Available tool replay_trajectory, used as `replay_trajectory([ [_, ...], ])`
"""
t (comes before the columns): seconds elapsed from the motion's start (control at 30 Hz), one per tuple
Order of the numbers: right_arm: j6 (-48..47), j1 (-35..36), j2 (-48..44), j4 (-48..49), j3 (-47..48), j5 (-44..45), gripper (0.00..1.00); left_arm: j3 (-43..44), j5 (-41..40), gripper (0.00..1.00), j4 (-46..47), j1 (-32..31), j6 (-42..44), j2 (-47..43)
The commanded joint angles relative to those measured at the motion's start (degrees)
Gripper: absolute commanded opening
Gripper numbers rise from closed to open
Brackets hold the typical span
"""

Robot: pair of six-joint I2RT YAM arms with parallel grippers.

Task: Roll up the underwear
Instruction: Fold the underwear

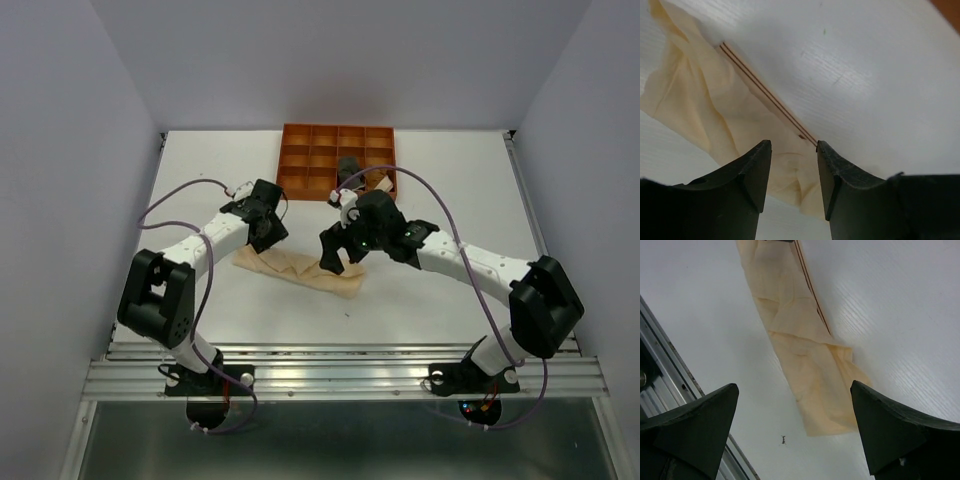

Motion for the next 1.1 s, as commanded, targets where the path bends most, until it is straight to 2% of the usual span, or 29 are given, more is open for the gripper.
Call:
replay_trajectory([
  [0.0,3.97,0.04,1.83,3.39,-2.03,7.18,1.00,-4.40,3.31,0.52,3.45,-0.16,-0.58,2.63],
  [0.2,6.25,0.04,1.92,3.39,-2.73,14.31,1.00,-8.45,3.31,0.52,6.44,-0.16,-0.58,6.58],
  [0.4,9.60,-1.02,2.53,4.00,-3.88,19.06,1.00,-6.08,0.77,0.52,6.97,0.10,3.53,11.41],
  [0.5,6.54,-1.02,3.85,6.19,-4.84,15.39,1.00,-2.66,-1.42,0.52,7.85,0.19,6.79,12.65],
  [0.6,1.61,-1.02,4.73,8.14,-6.69,5.40,1.00,0.95,-5.46,0.51,8.90,0.10,10.05,13.62],
  [0.67,0.12,-1.02,5.61,9.80,-7.04,3.18,1.00,2.70,-6.88,0.51,11.09,0.19,14.50,13.53],
  [0.77,-0.68,-0.32,6.84,10.25,-6.87,1.15,1.00,5.42,-6.45,0.51,16.54,0.10,20.14,14.84],
  [0.93,-2.18,4.69,8.86,9.28,-6.52,0.09,1.00,14.56,-2.76,0.49,19.54,0.10,28.15,22.05],
  [1.07,-1.04,8.21,8.43,10.16,-7.83,0.00,1.00,16.16,-0.39,0.48,23.41,0.19,32.90,24.17],
])
